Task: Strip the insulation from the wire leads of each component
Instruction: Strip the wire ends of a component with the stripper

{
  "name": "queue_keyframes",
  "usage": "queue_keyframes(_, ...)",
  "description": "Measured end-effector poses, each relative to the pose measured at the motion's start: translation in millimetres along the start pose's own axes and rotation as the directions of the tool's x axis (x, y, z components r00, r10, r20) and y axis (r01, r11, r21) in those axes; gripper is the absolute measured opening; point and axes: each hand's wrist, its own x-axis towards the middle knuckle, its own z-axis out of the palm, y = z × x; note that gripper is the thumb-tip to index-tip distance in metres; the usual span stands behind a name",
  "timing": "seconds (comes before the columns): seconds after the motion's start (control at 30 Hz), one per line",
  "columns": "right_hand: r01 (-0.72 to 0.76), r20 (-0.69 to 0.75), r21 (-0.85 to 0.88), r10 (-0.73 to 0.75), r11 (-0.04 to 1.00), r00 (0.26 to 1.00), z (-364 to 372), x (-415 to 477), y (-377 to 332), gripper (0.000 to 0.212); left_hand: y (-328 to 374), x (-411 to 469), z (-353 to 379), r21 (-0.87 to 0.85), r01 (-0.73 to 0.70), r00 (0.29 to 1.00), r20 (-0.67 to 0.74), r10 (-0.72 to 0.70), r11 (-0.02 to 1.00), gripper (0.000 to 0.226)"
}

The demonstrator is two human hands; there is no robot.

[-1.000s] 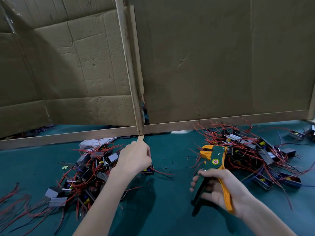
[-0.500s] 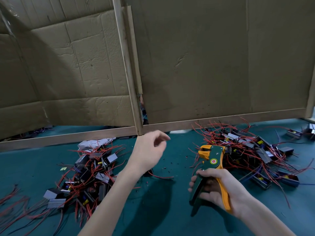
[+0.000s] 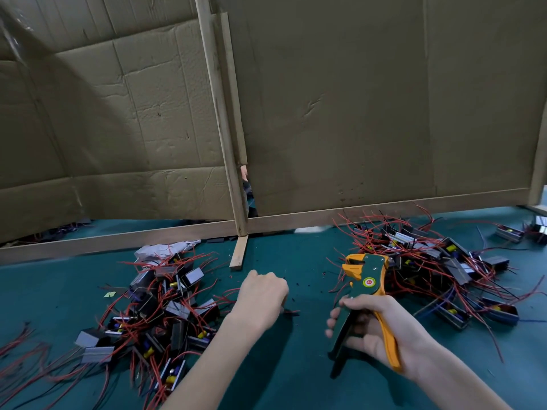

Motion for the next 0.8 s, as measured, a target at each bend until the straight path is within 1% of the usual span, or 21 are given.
queue_keyframes(0.1,0.002,-0.001,0.003,-0.002,1.000,1.000,0.7,-0.4,-0.7,0.023,-5.1,-1.6,-1.5,-0.008,0.019,1.000,-0.016,-0.019,1.000,0.011)
queue_keyframes(0.17,0.004,0.001,0.010,-0.004,1.000,1.000,0.6,-1.1,-0.7,0.022,-6.3,-2.1,-0.5,0.014,-0.004,0.999,-0.032,0.004,1.000,0.013)
queue_keyframes(0.23,0.002,0.001,0.014,-0.002,1.000,1.000,0.8,-1.9,-0.7,0.023,-3.0,-2.4,-1.7,0.066,-0.031,0.995,-0.095,0.037,0.997,0.016)
queue_keyframes(0.3,0.004,-0.004,0.009,-0.004,1.000,1.000,1.2,-2.5,-1.3,0.024,1.4,-2.3,-4.9,0.056,-0.029,0.983,-0.178,0.038,0.998,0.019)
queue_keyframes(0.37,0.011,-0.018,0.002,-0.011,1.000,1.000,1.3,-2.4,-1.8,0.022,6.1,-4.7,-10.4,-0.037,-0.035,0.979,-0.202,0.027,0.999,0.021)
queue_keyframes(0.43,0.015,-0.038,0.000,-0.015,1.000,0.999,1.2,-1.8,-1.5,0.014,11.9,-8.3,-16.3,-0.146,-0.079,0.976,-0.213,0.047,0.986,0.021)
queue_keyframes(0.5,0.012,-0.055,0.004,-0.012,1.000,0.998,0.9,-1.2,-0.8,0.010,19.0,-10.6,-20.3,-0.283,-0.107,0.973,-0.228,0.042,0.953,0.029)
queue_keyframes(0.53,0.007,-0.059,0.007,-0.007,1.000,0.998,0.9,-0.6,-0.7,0.011,22.6,-10.6,-20.7,-0.384,-0.109,0.978,-0.205,0.030,0.917,0.035)
queue_keyframes(0.57,0.003,-0.059,0.010,-0.003,1.000,0.998,0.9,-0.6,-0.4,0.011,25.7,-9.8,-20.2,-0.479,-0.095,0.988,-0.150,0.025,0.873,0.040)
queue_keyframes(0.6,0.001,-0.055,0.011,0.000,1.000,0.998,1.0,-0.7,-0.3,0.012,27.9,-9.1,-18.1,-0.543,-0.063,0.997,-0.077,0.025,0.838,0.045)
queue_keyframes(0.63,0.001,-0.048,0.010,0.000,1.000,0.999,1.3,-1.0,-0.1,0.015,28.9,-8.7,-14.4,-0.555,-0.025,1.000,-0.006,0.025,0.832,0.048)
queue_keyframes(0.67,0.002,-0.038,0.006,-0.002,1.000,0.999,1.5,-1.3,-0.1,0.019,28.3,-8.3,-9.4,-0.512,0.004,0.999,0.039,0.018,0.859,0.047)
queue_keyframes(0.7,0.005,-0.029,0.002,-0.005,1.000,1.000,1.7,-1.7,0.0,0.022,26.0,-7.7,-3.4,-0.433,0.024,0.998,0.057,0.001,0.901,0.042)
queue_keyframes(0.77,0.008,-0.014,0.003,-0.008,1.000,1.000,1.8,-2.2,-0.3,0.025,18.5,-6.2,5.8,-0.290,0.042,0.998,0.059,-0.025,0.956,0.029)
queue_keyframes(0.8,0.008,-0.009,0.006,-0.008,1.000,1.000,1.7,-2.3,-0.3,0.025,14.0,-4.8,8.3,-0.263,0.057,0.997,0.060,-0.042,0.963,0.022)
